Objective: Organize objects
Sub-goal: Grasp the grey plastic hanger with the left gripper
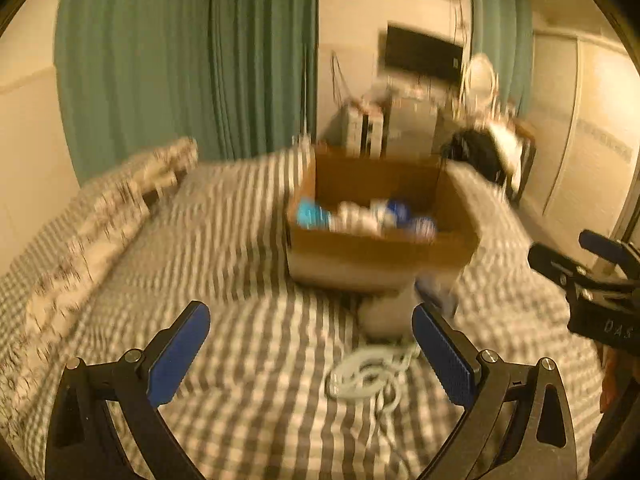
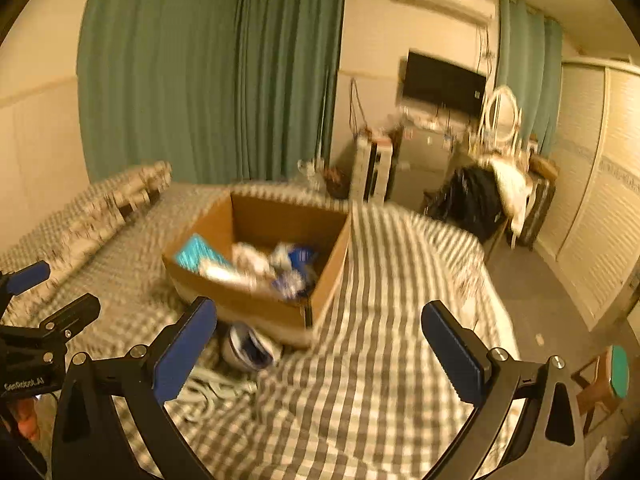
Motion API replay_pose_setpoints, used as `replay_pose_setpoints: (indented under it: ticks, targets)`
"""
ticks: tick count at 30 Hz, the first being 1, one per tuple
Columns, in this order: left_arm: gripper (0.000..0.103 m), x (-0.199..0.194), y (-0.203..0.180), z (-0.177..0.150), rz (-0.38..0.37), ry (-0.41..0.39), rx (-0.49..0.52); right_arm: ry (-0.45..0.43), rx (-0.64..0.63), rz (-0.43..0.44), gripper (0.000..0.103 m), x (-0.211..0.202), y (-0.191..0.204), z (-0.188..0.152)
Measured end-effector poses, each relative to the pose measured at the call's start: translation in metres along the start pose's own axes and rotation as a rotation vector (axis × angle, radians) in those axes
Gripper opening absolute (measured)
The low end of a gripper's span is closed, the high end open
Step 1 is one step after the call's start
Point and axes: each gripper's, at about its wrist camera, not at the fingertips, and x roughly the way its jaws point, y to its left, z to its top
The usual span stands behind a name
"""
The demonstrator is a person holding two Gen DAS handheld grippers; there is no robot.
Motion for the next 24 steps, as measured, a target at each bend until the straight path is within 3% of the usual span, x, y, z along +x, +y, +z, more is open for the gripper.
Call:
replay_pose_setpoints:
  ticks: [9, 11, 13, 17, 24]
  targets:
    - [0.103, 0.056, -0.02, -0.038, -0.014, 0.174, 0.039, 0.184, 0.054, -0.026, 0.103, 0.069, -0.01, -0.049]
    - [0.103, 0.073, -0.027, -0.044, -0.036, 0.246, 0.049, 0.205, 0.057, -0.02, 0.103, 0.076, -0.011, -0.055]
    - [0.103, 0.084, -0.033, -0.048, -0.012, 0.287, 0.062, 0.216, 0.059, -0.016, 0.103, 0.079, -0.01, -0.059]
    - [0.103, 0.093, -0.044, -0.047, -0.056, 0.299, 0.072, 0.212, 0.076, -0.008, 0.103, 0.077, -0.015, -0.061]
    - [0.103, 0.123, -0.066, -0.054, -0.034, 0.382, 0.138, 0.22, 0.12, -0.008, 0.103, 0.076, -0.021, -0.06]
